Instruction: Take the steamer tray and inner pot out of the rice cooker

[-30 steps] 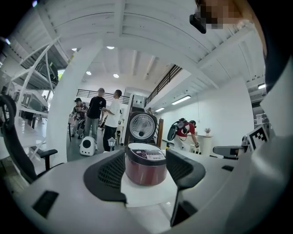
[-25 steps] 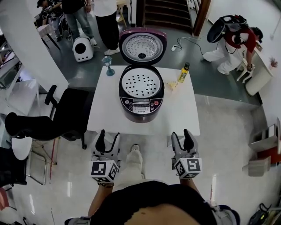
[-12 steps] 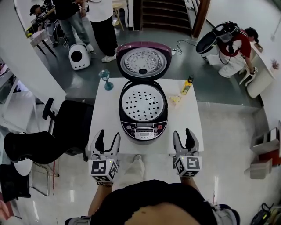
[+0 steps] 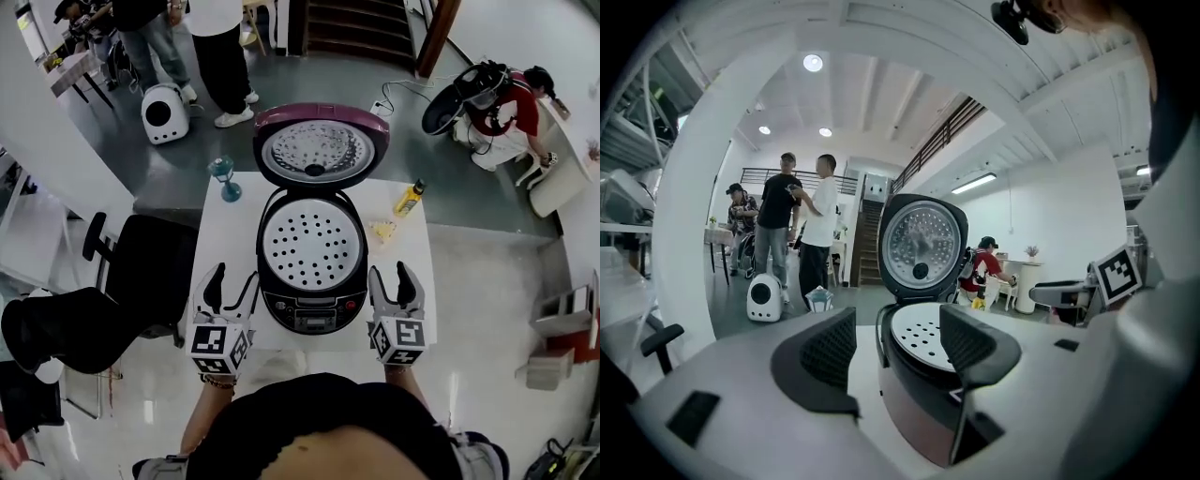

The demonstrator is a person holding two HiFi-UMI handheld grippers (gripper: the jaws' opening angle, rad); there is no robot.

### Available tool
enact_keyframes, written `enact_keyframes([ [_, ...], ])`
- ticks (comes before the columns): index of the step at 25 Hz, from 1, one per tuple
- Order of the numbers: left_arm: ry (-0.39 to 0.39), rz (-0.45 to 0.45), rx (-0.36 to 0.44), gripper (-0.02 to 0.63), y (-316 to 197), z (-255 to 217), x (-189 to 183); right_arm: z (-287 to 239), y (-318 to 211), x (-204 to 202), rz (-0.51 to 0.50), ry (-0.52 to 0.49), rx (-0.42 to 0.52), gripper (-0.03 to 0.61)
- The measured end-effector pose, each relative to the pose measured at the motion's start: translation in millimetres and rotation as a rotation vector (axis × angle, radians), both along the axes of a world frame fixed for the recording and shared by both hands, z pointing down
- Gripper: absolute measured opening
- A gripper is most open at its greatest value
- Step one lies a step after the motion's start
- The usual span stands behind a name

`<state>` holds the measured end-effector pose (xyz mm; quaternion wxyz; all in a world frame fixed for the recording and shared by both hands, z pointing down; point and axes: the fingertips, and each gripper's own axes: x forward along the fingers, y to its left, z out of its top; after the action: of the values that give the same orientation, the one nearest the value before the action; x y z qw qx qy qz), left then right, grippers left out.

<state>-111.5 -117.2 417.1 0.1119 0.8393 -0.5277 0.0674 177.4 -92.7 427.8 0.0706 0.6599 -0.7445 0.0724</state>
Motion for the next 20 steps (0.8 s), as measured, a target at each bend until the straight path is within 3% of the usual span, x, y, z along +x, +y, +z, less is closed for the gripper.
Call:
enact_keyframes([
  [8, -0.058, 0.084, -0.054, 0.293, -50.6, 12.4, 25.6, 3.2, -45.7, 5.6, 0.013, 0.035, -0.046, 0.227],
  [13, -0.075, 0.103, -0.11, 0.315, -76.9, 29.7, 44.8, 19.6, -71.9, 1.7, -0.021, 0.089, -0.142, 0.227],
  [15, -0.119, 0.1, -0.134, 0.321, -87.2, 37.3, 49.8, 26.9, -84.0, -2.3, -0.046, 0.119, -0.193, 0.227],
  [20, -0.307, 0.126, -0.189, 0.342, -101.2, 56.5, 58.3, 43.7, -109.8, -16.5, -0.138, 0.3, -0.302, 0.227],
])
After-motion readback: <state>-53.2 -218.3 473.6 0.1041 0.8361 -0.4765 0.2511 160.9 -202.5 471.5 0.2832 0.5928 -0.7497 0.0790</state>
